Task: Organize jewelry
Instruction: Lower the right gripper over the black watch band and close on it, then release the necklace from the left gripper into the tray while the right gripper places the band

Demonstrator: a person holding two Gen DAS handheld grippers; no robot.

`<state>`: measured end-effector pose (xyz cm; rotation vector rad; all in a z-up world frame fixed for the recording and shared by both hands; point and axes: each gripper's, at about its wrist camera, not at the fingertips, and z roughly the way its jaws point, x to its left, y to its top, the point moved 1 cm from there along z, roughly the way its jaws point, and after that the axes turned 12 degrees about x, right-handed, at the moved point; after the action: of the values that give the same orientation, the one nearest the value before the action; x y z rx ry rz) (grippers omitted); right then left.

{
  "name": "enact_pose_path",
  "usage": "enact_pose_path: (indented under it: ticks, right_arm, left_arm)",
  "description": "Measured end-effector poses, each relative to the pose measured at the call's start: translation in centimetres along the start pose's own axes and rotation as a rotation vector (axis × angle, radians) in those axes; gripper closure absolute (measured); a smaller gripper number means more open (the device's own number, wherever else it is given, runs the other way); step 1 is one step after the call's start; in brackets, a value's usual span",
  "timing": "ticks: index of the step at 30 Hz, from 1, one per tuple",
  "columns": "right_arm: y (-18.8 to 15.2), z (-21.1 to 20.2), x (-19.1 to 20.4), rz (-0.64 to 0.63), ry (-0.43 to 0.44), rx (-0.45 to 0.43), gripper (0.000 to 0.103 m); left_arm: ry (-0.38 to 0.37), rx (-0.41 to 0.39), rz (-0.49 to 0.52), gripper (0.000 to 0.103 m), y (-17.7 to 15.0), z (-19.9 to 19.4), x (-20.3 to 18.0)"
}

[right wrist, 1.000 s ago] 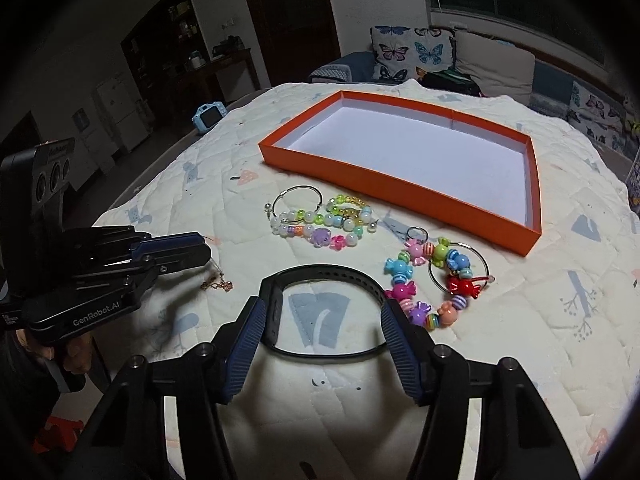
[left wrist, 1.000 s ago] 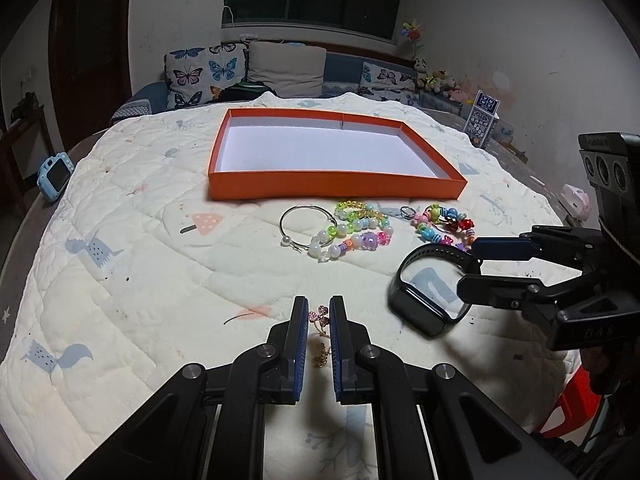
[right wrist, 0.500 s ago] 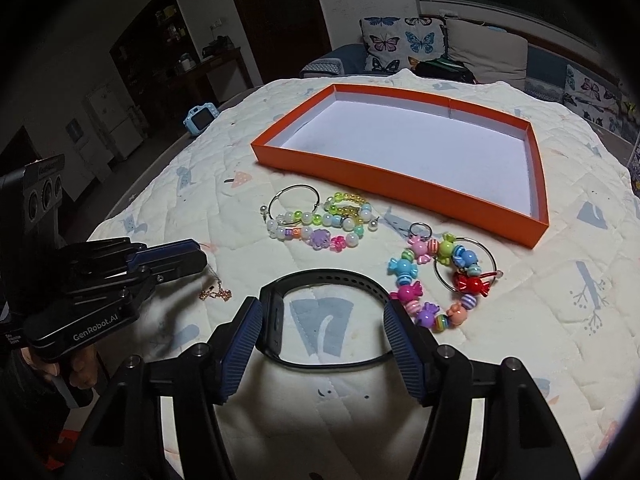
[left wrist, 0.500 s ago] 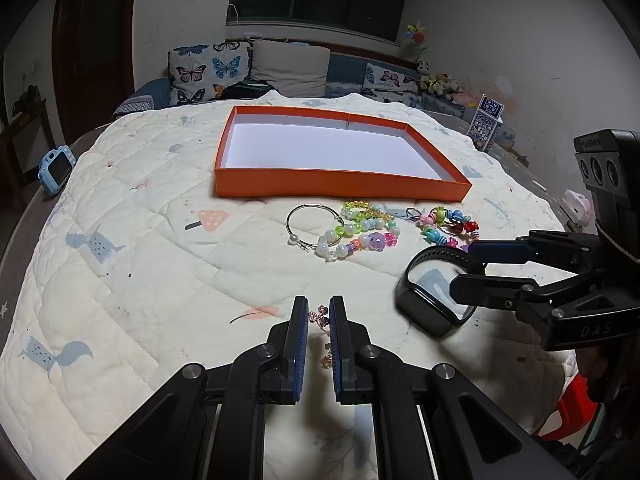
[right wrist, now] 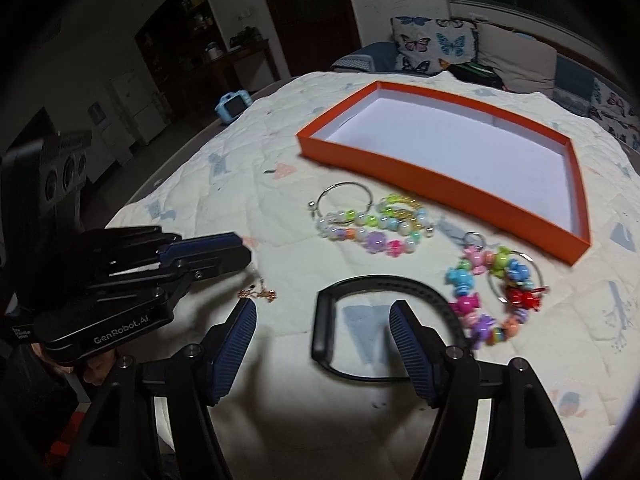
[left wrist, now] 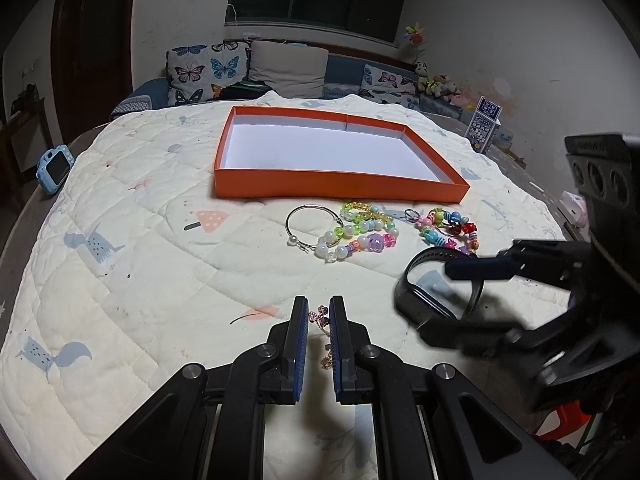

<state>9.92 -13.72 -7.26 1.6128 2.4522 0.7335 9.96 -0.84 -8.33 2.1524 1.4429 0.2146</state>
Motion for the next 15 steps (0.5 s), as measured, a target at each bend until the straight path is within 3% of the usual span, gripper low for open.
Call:
enact_pose_path:
  ticks: [2,8,11,15]
  right_arm:
    - [0.2,0.7,0.2,-0.001,-0.008,0.013,0.049]
    - [0.1,1.7,-0.1,0.019,-0.009,0.047,0.079]
    - [-0.1,1.4,-0.5,0.043,-0.004,0.041,0.088]
    - [-0.3,0.3,-0.4,0.045,-0.006,0.012,0.090]
  left_arm:
    - [0.001,-0.002,-0.001,0.092,0.0,-0.1,0.0]
    - [0.000,-0.012,-0.004,0.092,0.2,-0.3,0.2]
    - [0.000,-0.017,-0.001,0.092,0.4,-0.5,0.2]
    - [-0.008,-0.031,0.003,0.092,0.7,-1.3,0.2]
